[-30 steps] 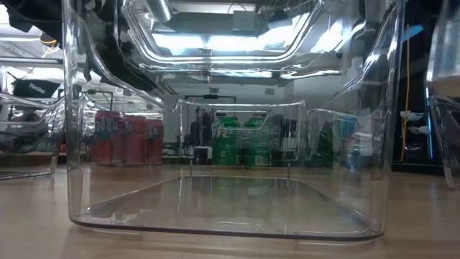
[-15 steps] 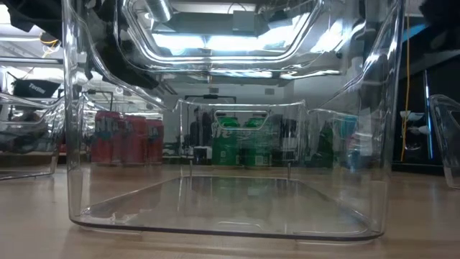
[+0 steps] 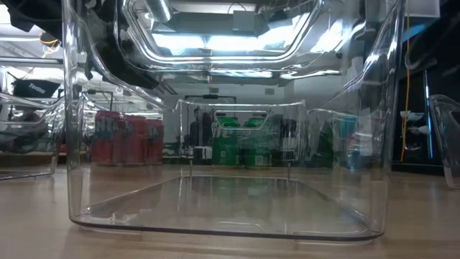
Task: Sort soda cans
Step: Put the blue soda can into the right transparent bin
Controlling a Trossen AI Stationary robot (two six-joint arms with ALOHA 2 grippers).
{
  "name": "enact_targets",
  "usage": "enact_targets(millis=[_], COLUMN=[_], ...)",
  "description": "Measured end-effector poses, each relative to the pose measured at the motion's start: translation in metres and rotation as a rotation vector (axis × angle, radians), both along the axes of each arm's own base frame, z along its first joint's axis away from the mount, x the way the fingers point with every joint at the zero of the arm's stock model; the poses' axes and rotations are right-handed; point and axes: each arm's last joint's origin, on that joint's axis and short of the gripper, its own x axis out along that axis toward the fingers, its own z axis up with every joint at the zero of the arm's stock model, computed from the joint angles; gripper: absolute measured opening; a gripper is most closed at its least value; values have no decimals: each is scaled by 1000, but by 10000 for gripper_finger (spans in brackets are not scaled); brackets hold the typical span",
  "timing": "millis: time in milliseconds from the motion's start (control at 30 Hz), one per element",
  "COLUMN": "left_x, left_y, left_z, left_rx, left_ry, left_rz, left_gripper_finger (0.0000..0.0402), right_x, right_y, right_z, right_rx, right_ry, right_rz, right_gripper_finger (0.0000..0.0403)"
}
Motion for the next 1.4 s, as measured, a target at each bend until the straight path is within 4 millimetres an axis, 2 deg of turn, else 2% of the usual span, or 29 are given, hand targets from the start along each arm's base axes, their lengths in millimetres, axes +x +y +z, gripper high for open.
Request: enact_targets(millis=[800,900,1133,1400], left_x=[0,0,0,0], left_y=[0,0,0,0], left_z=[0,0,0,0], left_rx=[-10,-9,-15,-15], left_ry=[-2,-2,-5,-7], left_rz=[6,5,9,8], left_gripper_finger=[153,153,153,153], right_x=[1,1,0,0], right_y=[-1,-1,0,1], right_z=[-6,-6,-6,-5], right_rx=[-32,-40,-1,26], right_ry=[-20,-23,4,14], right_rz=[-25,-24,-24,-5], right_gripper_finger=[238,263,347,375])
